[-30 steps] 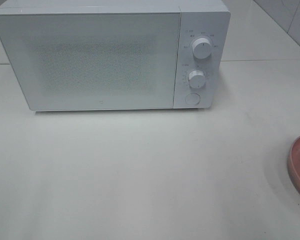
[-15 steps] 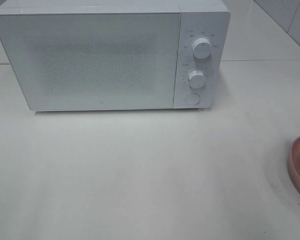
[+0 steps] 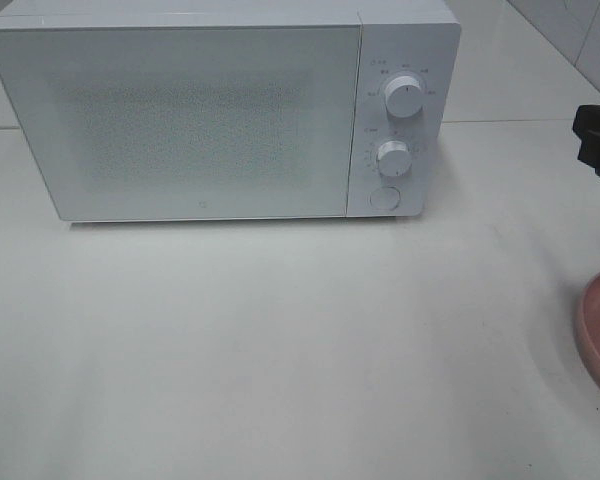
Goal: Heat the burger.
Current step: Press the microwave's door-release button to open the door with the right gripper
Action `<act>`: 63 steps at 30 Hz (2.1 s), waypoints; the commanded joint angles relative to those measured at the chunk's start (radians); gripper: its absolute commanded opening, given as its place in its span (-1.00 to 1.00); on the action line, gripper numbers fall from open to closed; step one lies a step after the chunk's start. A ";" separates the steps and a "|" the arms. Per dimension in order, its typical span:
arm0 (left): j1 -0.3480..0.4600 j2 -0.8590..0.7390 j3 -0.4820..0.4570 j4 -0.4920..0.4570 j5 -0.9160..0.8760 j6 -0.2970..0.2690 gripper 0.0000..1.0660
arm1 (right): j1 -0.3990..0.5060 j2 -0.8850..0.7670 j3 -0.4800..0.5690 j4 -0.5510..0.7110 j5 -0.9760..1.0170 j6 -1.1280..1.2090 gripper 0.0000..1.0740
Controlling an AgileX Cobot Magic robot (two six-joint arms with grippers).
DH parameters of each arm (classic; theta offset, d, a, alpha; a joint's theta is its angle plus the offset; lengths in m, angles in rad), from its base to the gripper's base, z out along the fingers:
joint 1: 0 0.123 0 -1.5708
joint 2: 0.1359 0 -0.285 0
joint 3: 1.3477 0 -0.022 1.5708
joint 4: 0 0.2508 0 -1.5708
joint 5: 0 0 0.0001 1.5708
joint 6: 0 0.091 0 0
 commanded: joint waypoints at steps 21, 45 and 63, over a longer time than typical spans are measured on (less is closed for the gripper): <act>0.003 -0.025 0.005 0.000 -0.010 0.001 0.87 | 0.395 0.301 0.001 0.675 -0.456 -0.557 0.36; 0.003 -0.025 0.005 0.000 -0.010 0.001 0.87 | 0.780 0.514 -0.002 0.941 -0.699 -0.464 0.35; 0.003 -0.024 0.005 0.000 -0.010 0.001 0.87 | 0.792 0.526 -0.002 0.939 -0.699 -0.163 0.24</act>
